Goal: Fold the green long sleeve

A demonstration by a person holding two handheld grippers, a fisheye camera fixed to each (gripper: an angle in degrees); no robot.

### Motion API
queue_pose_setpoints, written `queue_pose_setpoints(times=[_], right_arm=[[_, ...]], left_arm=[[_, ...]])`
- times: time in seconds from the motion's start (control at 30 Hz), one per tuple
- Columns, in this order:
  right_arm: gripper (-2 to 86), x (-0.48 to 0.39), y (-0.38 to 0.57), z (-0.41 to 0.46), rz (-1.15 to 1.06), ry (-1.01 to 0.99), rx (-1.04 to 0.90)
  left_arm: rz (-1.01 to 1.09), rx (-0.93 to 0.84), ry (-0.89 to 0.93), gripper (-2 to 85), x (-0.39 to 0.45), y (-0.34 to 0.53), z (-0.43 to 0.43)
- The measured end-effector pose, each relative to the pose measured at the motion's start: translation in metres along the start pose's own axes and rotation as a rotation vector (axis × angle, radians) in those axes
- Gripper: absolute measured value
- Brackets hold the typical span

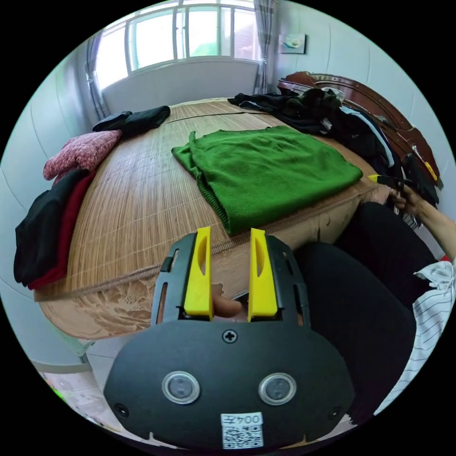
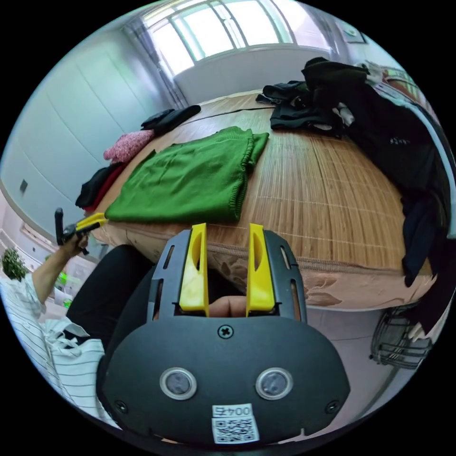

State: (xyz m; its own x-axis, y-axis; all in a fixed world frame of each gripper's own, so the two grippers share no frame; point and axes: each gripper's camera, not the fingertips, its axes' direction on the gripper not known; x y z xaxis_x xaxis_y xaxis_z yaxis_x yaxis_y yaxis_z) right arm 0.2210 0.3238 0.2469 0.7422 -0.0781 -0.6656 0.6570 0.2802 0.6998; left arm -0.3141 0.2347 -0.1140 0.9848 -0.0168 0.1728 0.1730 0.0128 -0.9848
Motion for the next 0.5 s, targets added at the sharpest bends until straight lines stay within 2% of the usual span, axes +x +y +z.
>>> queue_pose_setpoints(times=[0.3, 0.5], right_arm=[[12.7, -0.038, -0.047, 0.016, -0.280, 0.123, -0.106], [7.1, -0.046, -0.071, 0.019, -0.331, 0.076, -0.140]], left_arm=[[0.145, -0.059, 0.079, 11.1, 0.008, 0.011, 0.034], [0.098, -0.059, 0.187, 9.4, -0.014, 0.017, 0.048]])
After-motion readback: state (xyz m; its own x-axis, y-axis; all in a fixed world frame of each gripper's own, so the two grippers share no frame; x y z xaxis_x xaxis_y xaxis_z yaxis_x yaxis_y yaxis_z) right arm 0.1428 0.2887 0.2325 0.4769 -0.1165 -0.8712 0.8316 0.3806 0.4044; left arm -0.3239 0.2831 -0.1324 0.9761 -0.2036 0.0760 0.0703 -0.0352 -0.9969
